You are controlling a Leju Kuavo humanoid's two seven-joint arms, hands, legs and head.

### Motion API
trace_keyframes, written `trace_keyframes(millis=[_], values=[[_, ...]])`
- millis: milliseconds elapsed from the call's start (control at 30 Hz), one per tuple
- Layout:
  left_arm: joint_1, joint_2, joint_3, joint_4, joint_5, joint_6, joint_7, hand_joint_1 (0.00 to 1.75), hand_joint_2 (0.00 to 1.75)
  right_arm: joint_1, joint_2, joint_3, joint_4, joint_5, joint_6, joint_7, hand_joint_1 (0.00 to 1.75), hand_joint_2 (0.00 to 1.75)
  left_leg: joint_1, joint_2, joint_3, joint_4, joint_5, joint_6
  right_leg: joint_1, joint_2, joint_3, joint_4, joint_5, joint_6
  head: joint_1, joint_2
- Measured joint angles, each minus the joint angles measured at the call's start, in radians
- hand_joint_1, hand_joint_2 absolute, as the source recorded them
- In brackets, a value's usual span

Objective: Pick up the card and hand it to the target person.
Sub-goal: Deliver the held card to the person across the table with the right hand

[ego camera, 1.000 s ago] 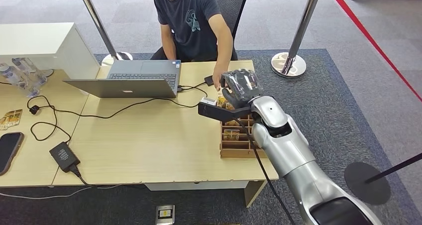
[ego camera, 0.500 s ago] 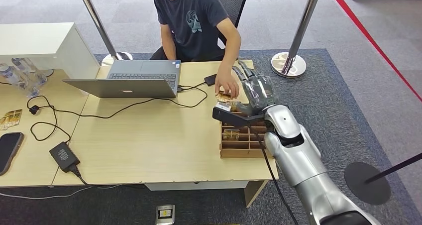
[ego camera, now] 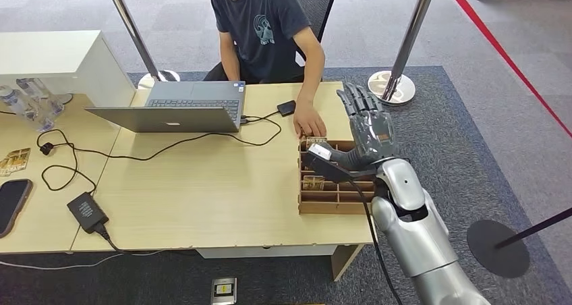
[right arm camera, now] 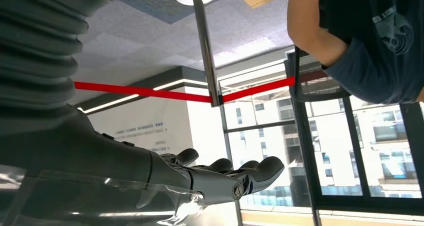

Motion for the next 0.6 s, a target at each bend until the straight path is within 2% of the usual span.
trace_keyframes(millis=[367,467,600], values=[[0.001,-0.004,0.011,0.0,0.037,0.022,0.014,0.0,0.0,0.234,-0.011,-0.141,-0.216,-0.011,-0.122,0.085,0.0,0.0,0.0,0.0,-0.001,0.0,0.0,0.0,0.0,0.0,-0.001,0.0,0.0,0.0,0.0,0.0],[0.0,-0.007,0.019,0.0,0.042,0.028,0.015,0.0,0.0,0.314,-0.002,-0.197,-0.277,-0.056,-0.132,0.086,0.0,0.0,0.0,0.0,-0.001,0.0,-0.001,0.001,0.0,0.0,-0.001,-0.001,0.0,0.0,0.0,0.0],[0.001,-0.011,0.023,0.0,0.046,0.034,0.016,0.0,0.0,0.445,0.035,-0.298,-0.346,-0.173,-0.134,0.046,0.0,0.0,0.0,0.0,-0.002,0.0,-0.001,0.001,0.0,0.0,-0.001,-0.001,-0.001,0.0,0.0,0.0]])
